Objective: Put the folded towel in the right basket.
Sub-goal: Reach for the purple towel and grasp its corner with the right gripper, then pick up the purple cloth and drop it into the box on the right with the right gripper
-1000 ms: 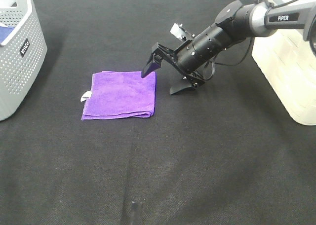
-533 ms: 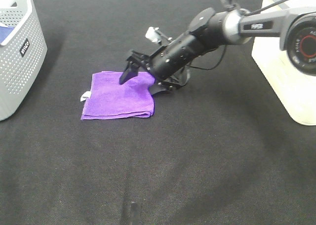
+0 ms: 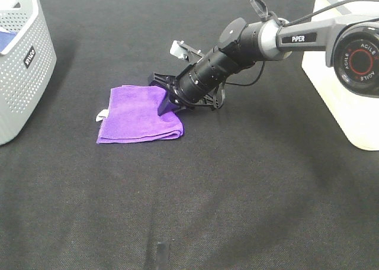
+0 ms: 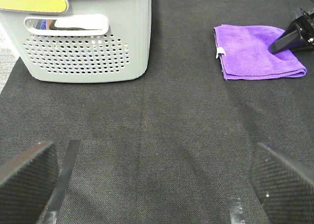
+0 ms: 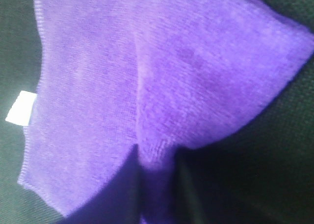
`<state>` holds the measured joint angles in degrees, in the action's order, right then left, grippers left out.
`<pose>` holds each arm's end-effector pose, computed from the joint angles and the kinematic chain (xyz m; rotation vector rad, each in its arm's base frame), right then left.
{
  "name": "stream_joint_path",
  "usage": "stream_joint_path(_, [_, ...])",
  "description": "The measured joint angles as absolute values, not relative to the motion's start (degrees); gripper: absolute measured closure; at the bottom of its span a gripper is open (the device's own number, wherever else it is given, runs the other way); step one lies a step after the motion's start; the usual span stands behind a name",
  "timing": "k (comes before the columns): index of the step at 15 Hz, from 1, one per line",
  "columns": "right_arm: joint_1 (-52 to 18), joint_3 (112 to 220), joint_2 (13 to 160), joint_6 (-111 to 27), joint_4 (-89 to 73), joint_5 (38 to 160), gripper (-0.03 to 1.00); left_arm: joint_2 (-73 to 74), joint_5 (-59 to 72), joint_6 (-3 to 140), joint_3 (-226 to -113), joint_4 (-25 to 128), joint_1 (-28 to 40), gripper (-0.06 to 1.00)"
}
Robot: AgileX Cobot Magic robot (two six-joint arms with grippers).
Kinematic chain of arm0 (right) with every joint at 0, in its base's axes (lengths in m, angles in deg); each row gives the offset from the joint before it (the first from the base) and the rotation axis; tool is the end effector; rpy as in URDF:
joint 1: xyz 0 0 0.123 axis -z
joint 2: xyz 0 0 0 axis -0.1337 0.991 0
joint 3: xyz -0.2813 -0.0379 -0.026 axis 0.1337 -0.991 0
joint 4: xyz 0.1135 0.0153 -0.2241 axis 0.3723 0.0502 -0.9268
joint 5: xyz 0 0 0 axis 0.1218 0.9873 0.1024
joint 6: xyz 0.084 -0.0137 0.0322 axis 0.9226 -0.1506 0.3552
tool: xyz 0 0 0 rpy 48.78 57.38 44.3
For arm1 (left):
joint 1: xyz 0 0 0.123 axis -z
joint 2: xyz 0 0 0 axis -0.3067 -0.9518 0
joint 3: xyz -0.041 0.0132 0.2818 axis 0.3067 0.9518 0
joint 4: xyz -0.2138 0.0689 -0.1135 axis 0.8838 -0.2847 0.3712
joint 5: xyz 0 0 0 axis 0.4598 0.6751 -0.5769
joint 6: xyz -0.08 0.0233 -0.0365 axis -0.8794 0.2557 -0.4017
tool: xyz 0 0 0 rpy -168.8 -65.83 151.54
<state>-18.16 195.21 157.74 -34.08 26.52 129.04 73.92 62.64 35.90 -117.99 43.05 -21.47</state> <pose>0.4500 0.2613 0.0739 -0.2830 2.7306 0.8374 -0.0047 -0.0067 0.2766 -0.0281 2.0310 -0.0369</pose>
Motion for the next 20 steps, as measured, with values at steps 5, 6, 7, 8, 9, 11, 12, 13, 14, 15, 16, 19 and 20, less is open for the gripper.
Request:
stream_joint_path(5, [-18.16, 194.46, 152.76, -34.08, 21.65, 133.05, 0.92, 73.92, 62.64, 35.90, -117.99, 43.05, -21.47, -0.05])
stream_joint_path(6, [-17.82, 194.41, 149.55, -34.08, 21.25, 134.65, 0.92, 73.92, 62.64, 35.90, -117.99, 43.05, -21.47, -0.05])
stream_joint_path(7, [-16.38, 194.41, 144.45, -34.08, 21.20, 136.94, 0.92, 73.92, 62.64, 35.90, -117.99, 43.05, -21.47, -0.05])
stream_joint_path(8, [-15.47, 194.41, 142.96, -34.08, 21.20, 137.52, 0.92, 73.92, 62.64, 35.90, -117.99, 43.05, -21.47, -0.05])
stream_joint_path(9, [-11.91, 194.41, 137.17, -34.08, 21.02, 139.46, 0.92, 73.92, 62.64, 35.90, -117.99, 43.05, -21.47, -0.05])
stream_joint_path(11, [-6.53, 194.41, 130.13, -34.08, 20.45, 141.07, 0.92, 73.92, 62.64, 35.90, -117.99, 43.05, -21.47, -0.05])
stream_joint_path(12, [-3.49, 194.41, 126.69, -34.08, 19.71, 141.01, 0.92, 73.92, 62.64, 35.90, -117.99, 43.05, -21.47, -0.05])
stream_joint_path(13, [-0.45, 194.41, 123.36, -34.08, 19.02, 140.72, 0.92, 73.92, 62.64, 35.90, -117.99, 43.05, -21.47, -0.05])
stream_joint_path(14, [4.24, 194.52, 119.93, -34.08, 18.85, 140.67, 0.92, 73.92, 62.64, 35.90, -117.99, 43.05, -21.47, -0.05])
stream_joint_path(15, [4.24, 194.52, 119.93, -34.08, 18.85, 140.67, 0.92, 73.92, 62.64, 35.90, -117.99, 43.05, -21.47, -0.05])
stream_joint_path(16, [8.43, 195.32, 118.15, -34.08, 18.79, 141.24, 0.92, 73.92, 62.64, 35.90, -117.99, 43.05, -21.47, -0.05])
stream_joint_path(19, [21.83, 197.85, 117.35, -34.08, 17.93, 142.21, 0.92, 73.92, 62.64, 35.90, -117.99, 43.05, -21.47, -0.05])
stream_joint_path(20, [24.30, 197.96, 118.44, -34.08, 17.70, 142.16, 0.92, 73.92, 62.64, 35.90, -117.99, 43.05, -21.47, -0.05])
